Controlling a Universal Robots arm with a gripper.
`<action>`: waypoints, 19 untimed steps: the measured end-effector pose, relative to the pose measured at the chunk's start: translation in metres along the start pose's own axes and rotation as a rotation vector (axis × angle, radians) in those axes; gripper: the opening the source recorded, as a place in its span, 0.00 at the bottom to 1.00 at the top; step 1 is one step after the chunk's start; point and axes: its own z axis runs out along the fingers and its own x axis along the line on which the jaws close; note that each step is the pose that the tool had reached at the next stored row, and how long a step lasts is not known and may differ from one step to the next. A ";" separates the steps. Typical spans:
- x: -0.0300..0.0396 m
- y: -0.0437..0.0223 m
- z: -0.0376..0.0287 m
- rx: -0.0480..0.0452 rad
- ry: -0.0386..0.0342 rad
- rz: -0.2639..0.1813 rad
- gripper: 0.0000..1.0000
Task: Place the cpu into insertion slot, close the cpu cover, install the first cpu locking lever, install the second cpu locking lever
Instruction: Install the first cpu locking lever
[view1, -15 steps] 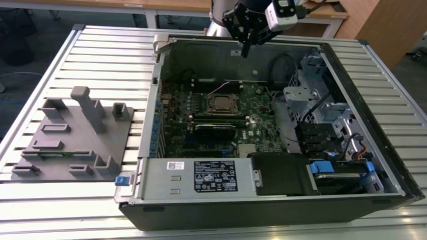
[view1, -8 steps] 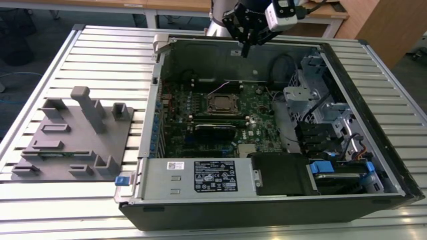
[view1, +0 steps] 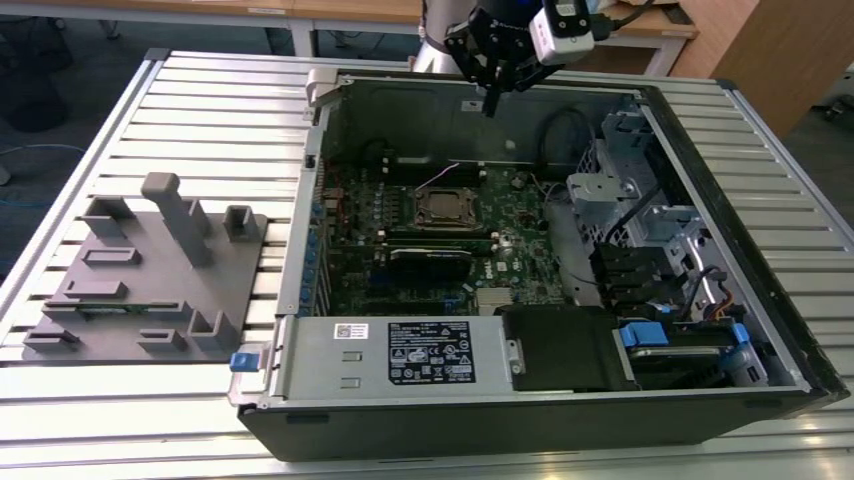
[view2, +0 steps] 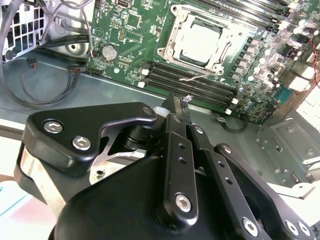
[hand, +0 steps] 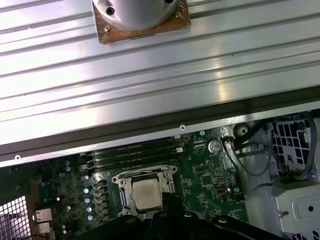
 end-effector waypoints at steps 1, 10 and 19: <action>0.0001 -0.0002 0.0002 -0.0003 -0.0002 0.000 0.10; 0.0005 -0.0020 0.0013 -0.0007 -0.0026 -0.038 0.10; 0.0005 -0.0020 0.0015 -0.0005 -0.0018 -0.050 0.10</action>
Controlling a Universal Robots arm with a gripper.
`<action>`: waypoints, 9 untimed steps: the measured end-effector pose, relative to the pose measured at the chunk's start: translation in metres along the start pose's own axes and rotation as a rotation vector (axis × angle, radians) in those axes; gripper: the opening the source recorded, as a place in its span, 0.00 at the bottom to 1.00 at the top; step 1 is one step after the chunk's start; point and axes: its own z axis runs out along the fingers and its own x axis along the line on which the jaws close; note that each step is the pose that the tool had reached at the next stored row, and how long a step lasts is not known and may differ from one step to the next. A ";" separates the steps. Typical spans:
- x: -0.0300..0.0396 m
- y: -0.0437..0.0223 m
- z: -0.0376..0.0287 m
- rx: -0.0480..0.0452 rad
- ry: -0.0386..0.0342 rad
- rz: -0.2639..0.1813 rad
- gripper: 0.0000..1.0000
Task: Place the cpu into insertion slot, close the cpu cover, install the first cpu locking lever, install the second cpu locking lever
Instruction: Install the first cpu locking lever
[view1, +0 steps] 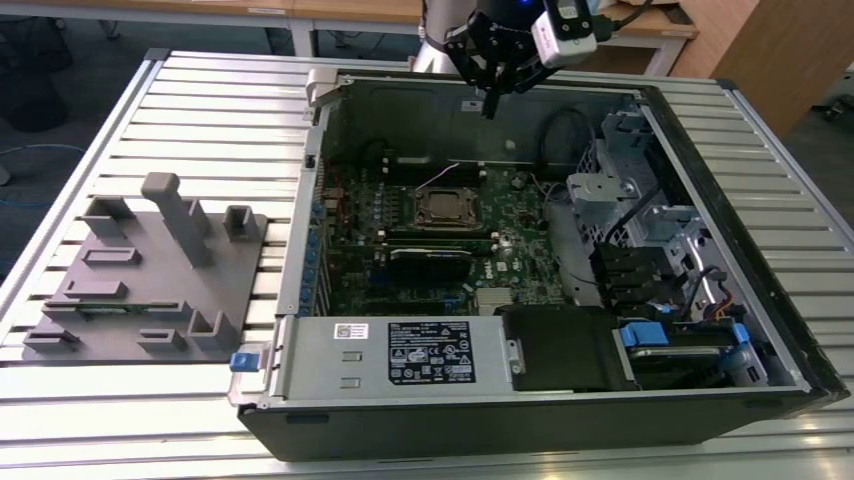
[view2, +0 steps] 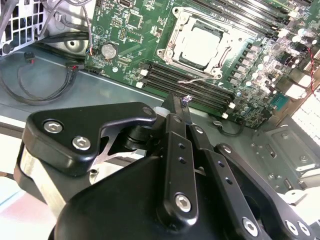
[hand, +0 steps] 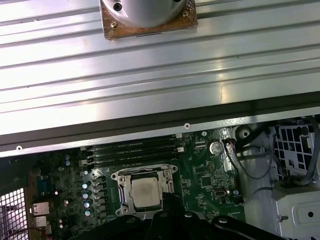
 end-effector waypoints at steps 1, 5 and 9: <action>0.0000 0.0000 0.0000 0.0001 0.0002 -0.005 0.10; 0.0000 0.0000 0.0001 0.0000 0.0005 -0.008 0.10; 0.0000 0.0000 0.0000 -0.0351 0.0060 -0.009 0.10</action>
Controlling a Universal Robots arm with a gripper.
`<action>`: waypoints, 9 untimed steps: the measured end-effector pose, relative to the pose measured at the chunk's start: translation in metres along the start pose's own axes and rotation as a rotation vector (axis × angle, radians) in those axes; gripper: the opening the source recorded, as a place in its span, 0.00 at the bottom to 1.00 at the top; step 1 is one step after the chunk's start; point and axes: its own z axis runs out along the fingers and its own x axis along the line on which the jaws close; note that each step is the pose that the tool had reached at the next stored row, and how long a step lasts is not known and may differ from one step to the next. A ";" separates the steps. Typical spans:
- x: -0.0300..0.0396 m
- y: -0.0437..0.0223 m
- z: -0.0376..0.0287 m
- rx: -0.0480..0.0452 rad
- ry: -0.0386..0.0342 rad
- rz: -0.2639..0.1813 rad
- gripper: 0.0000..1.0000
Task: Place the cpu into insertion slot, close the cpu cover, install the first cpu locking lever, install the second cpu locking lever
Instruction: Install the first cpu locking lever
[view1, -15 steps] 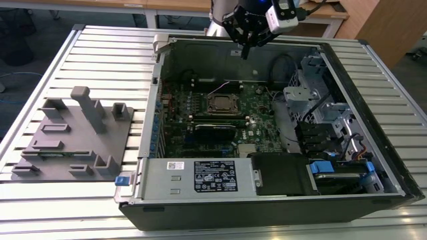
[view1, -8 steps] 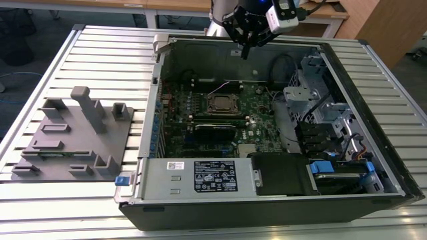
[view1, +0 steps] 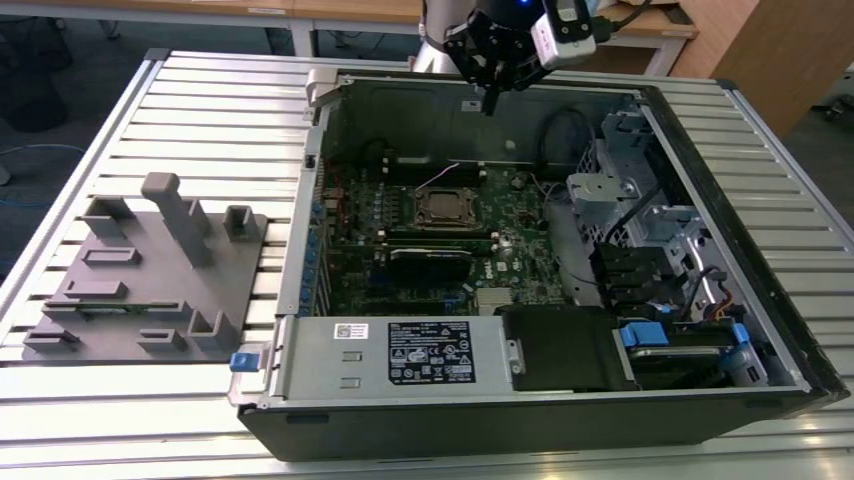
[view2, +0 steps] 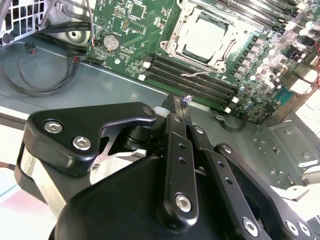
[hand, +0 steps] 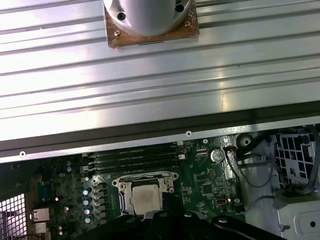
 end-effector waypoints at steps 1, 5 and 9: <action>0.0000 0.0000 0.0000 -0.0003 0.0000 0.000 0.10; 0.0000 0.0000 0.0000 -0.0359 0.0054 0.000 0.10; 0.0000 -0.0001 0.0002 -0.0458 0.0069 -0.001 0.10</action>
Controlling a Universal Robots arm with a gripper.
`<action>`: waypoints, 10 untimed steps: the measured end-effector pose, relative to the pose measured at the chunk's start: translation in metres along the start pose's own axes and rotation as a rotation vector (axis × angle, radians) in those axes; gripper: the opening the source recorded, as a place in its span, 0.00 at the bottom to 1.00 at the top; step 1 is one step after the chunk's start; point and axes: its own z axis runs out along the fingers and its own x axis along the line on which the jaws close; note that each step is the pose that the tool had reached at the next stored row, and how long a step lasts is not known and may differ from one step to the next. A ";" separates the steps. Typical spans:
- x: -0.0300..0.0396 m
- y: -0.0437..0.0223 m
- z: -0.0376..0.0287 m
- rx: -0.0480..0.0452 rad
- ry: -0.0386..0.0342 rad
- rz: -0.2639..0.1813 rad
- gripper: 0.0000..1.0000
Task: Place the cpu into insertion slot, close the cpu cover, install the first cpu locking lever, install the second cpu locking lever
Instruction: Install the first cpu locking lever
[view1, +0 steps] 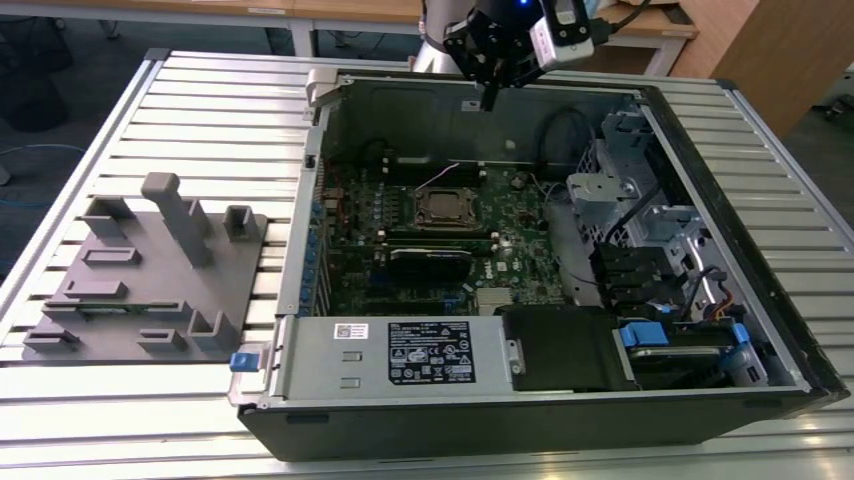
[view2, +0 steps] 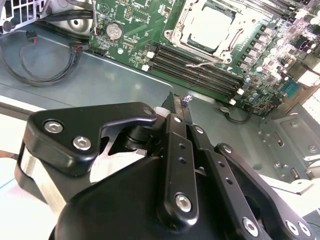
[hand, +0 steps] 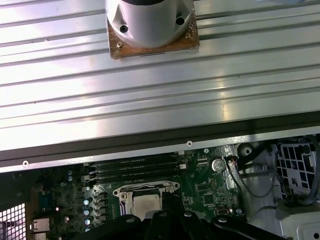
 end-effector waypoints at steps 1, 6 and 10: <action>0.0000 0.0000 0.0001 -0.0001 0.0000 0.000 0.10; -0.0001 -0.0002 0.0018 -0.0004 -0.0005 0.000 0.10; -0.0001 -0.0003 0.0022 -0.0002 -0.0007 0.000 0.10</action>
